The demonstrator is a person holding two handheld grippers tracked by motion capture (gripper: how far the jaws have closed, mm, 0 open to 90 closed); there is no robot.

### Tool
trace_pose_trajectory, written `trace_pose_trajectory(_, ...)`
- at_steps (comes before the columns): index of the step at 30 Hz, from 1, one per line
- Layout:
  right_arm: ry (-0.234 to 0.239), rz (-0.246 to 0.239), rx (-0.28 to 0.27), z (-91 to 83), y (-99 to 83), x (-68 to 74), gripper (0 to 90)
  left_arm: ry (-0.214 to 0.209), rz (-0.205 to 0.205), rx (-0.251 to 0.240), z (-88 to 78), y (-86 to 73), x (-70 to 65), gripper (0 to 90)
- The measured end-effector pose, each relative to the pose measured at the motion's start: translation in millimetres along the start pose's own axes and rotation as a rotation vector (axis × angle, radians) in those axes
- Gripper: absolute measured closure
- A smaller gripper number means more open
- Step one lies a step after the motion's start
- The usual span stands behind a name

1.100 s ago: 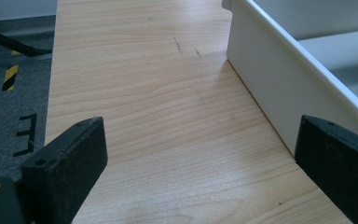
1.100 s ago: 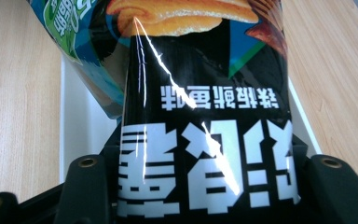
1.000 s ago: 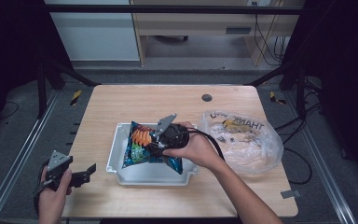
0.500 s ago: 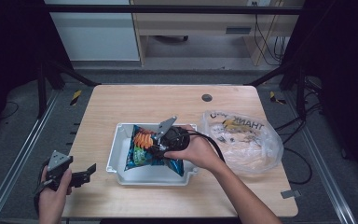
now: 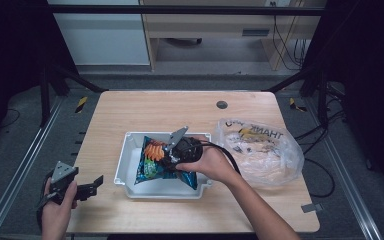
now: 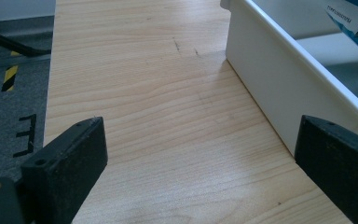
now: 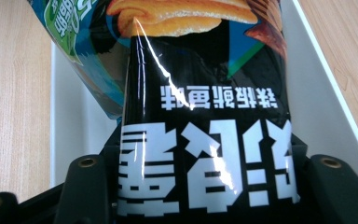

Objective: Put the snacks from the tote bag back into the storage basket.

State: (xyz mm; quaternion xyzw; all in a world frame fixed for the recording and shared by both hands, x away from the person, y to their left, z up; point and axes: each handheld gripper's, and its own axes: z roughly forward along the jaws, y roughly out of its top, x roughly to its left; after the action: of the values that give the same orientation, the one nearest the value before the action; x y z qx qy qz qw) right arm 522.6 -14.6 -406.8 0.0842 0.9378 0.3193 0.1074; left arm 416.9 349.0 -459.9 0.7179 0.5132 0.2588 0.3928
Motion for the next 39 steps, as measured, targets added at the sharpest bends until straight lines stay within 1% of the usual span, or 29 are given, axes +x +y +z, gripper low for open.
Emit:
trace_pose_trajectory(6, 0.003, -0.001, -0.001, 2.1, -0.3, -0.5, 41.1, 0.001, 0.003, 0.001, 0.0, 0.1, 0.0, 2.2)
trace_pose_trajectory(39, 0.009, 0.000, 0.036, 17.0, -3.3, -3.1, 41.1, -0.001, 0.001, 0.001, 0.1, 0.0, -0.2, 2.2)
